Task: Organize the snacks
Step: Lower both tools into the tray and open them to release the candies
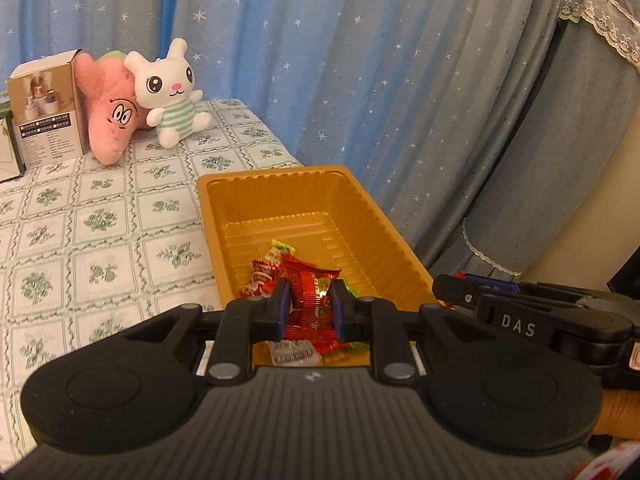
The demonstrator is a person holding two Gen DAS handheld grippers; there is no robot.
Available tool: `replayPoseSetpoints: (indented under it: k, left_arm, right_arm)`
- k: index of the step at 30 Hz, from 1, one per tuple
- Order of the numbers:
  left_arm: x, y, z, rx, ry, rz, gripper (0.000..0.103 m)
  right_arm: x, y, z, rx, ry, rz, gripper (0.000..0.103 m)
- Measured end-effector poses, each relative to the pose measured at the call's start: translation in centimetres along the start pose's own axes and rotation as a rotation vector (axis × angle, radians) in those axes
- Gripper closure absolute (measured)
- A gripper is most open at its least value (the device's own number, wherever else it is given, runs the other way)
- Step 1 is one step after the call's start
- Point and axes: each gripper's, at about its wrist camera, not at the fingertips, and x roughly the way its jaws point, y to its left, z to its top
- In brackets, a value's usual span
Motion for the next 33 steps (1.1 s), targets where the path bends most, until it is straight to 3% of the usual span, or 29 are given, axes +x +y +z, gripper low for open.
replayPoseSetpoints:
  k: [16, 28, 29, 32, 33]
  left_arm:
    - [6.3, 2.1, 3.3, 0.008, 0.037, 0.013, 0.084]
    - [9.4, 2.5, 4.5, 0.008, 0.068, 0.0, 0.083]
    - [9.6, 2.4, 4.5, 0.008, 0.072, 0.0, 0.082]
    - [9.9, 2.5, 4.4, 0.014, 0.074, 0.013, 0.061]
    - [9.8, 2.5, 4.3, 0.015, 0.072, 0.015, 0.061]
  right_arm:
    - [7.3, 0.0, 3.8, -0.066, 0.049, -0.003, 0.078]
    - [9.9, -0.3, 4.8, -0.044, 0.067, -0.004, 0.078]
    - [10.0, -0.4, 4.7, -0.042, 0.069, -0.005, 0.078]
    - [10.1, -0.5, 4.4, -0.042, 0.075, -0.008, 0.078]
    - [10.1, -0.5, 4.4, -0.042, 0.077, -0.009, 0.078]
